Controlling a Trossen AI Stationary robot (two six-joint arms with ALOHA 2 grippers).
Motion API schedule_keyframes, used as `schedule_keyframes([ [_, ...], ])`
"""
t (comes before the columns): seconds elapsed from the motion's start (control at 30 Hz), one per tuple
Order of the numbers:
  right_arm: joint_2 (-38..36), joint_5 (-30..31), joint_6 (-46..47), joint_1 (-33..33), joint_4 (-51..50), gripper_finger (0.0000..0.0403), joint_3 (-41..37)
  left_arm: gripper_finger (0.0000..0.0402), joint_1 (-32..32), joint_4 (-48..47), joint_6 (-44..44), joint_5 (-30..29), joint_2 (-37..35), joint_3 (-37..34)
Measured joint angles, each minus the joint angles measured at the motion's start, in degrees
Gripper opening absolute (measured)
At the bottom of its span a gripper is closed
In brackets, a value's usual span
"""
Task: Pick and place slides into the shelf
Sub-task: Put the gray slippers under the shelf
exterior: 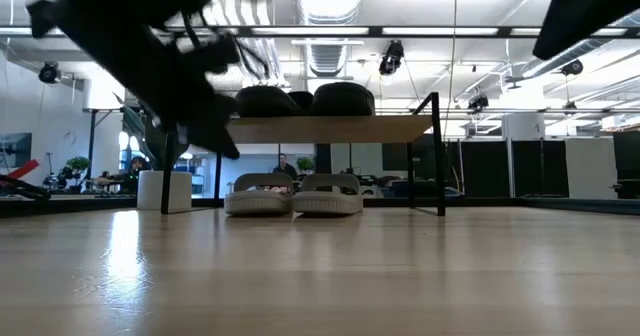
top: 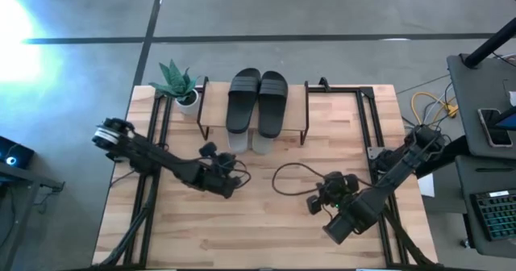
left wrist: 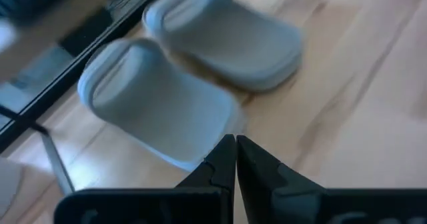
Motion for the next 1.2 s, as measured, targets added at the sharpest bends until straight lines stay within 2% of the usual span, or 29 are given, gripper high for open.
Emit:
schedule_keyframes([
  [0.13, 0.02, -0.16, 4.87, -0.01, -2.01, 0.0009, -0.69, 0.0000, 2.79, -0.02, 0.22, 0.36, 4.38, 0.68],
  [0.3, 0.02, -0.59, 8.85, -0.13, -2.08, 0.0009, -1.94, 0.0000, 6.94, 0.65, 5.91, 0.72, 7.12, 2.47],
  [0.47, 0.02, -1.80, 10.61, -0.29, -2.00, 0.0009, -3.39, 0.0000, 11.44, 0.76, 5.89, 5.50, 8.84, 3.34],
  [0.57, 0.02, -2.91, 10.59, -0.42, -1.89, 0.0009, -3.68, 0.0000, 13.33, 1.27, 6.36, 6.43, 9.96, 3.34],
  [0.77, 0.02, -3.38, 10.55, -0.37, -1.76, 0.0009, -4.03, 0.0000, 14.32, 2.16, 10.72, 8.80, 10.38, 3.34],
  [1.2, 0.04, -3.62, 10.55, -0.37, -1.32, 0.0009, -5.35, 0.0000, 14.65, 0.41, 10.24, 8.79, 10.27, 3.26],
])
